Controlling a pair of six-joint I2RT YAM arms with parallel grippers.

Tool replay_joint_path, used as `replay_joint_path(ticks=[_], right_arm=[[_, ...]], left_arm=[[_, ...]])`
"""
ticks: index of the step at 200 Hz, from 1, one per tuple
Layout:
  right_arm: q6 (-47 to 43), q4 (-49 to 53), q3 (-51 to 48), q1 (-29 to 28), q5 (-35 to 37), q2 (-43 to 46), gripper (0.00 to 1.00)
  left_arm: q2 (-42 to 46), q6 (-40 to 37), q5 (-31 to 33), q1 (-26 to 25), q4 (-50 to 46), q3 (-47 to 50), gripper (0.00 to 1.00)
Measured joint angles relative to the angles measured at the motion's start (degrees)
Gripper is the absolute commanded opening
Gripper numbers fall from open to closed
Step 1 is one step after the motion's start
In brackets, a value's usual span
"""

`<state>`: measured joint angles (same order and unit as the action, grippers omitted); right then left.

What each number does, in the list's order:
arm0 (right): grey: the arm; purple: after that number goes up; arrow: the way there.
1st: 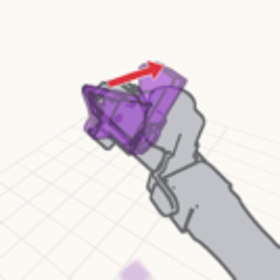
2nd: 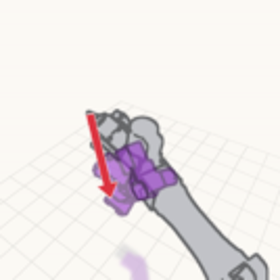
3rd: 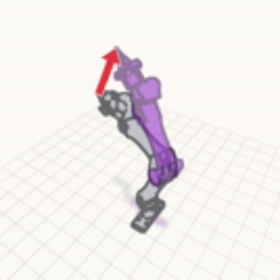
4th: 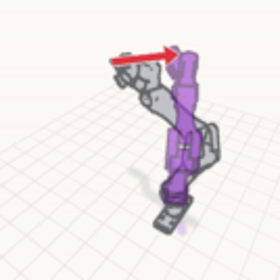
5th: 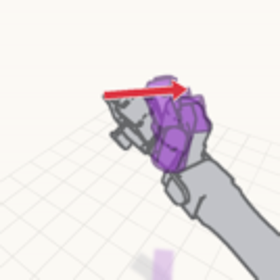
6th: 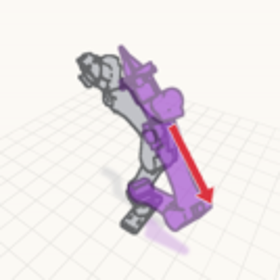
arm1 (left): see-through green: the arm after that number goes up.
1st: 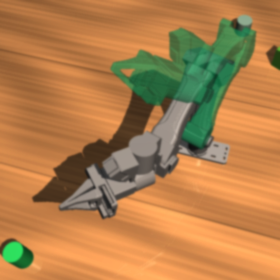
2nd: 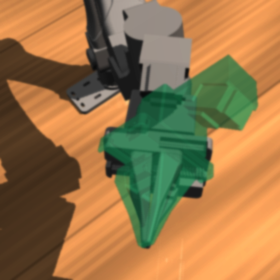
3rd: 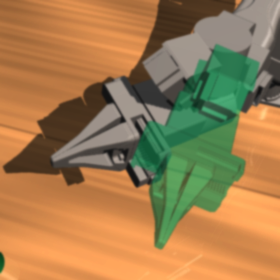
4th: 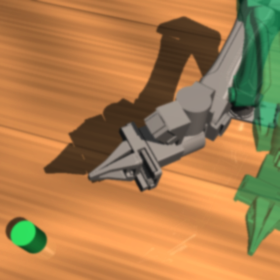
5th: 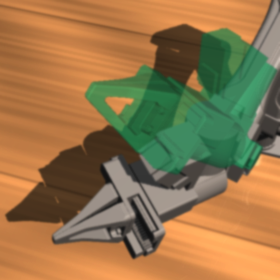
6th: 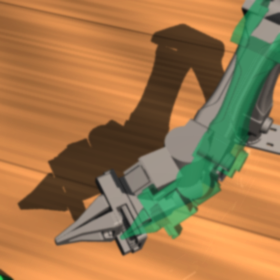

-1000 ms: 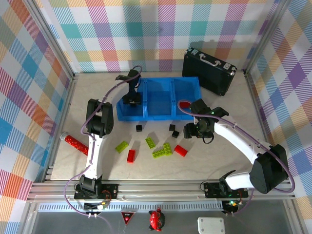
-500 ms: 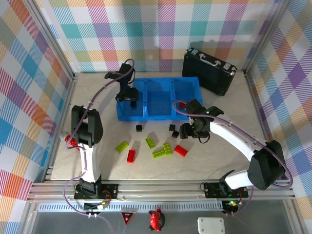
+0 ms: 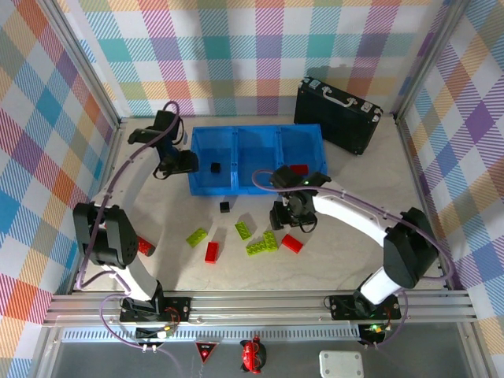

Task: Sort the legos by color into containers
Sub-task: Pick up the lego from the bottom-center of the table.

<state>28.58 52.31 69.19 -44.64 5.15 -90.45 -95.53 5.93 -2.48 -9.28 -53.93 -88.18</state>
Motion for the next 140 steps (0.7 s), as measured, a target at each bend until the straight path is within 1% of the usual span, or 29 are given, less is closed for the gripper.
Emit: replay_joint_path(ticks=[20,45,70,97,140], right_arm=[[0.9,0.0,1.8,-1.9,0.4,-3.0,0.68],[1.9,-0.2,4.4,-4.2,0.5,-7.2,0.67],[2.6,-0.3,7.1,-6.0,0.5,-11.2,0.65],[3.6,-0.2,9.0,-7.2,0.9,-14.7,0.63],[4.1,-0.4,9.4,-7.5,1.1,-17.5,0.59]], left_arm=[[3.1,-1.2,0.3,1.0,0.5,2.6,0.55],[7.2,-1.5,0.6,1.9,2.8,8.9,0.55],[7.9,-1.9,1.0,2.7,4.9,13.0,0.55],[7.7,-2.4,1.0,2.8,6.2,13.8,0.55],[7.7,-2.4,1.1,3.0,7.6,13.8,0.55]])
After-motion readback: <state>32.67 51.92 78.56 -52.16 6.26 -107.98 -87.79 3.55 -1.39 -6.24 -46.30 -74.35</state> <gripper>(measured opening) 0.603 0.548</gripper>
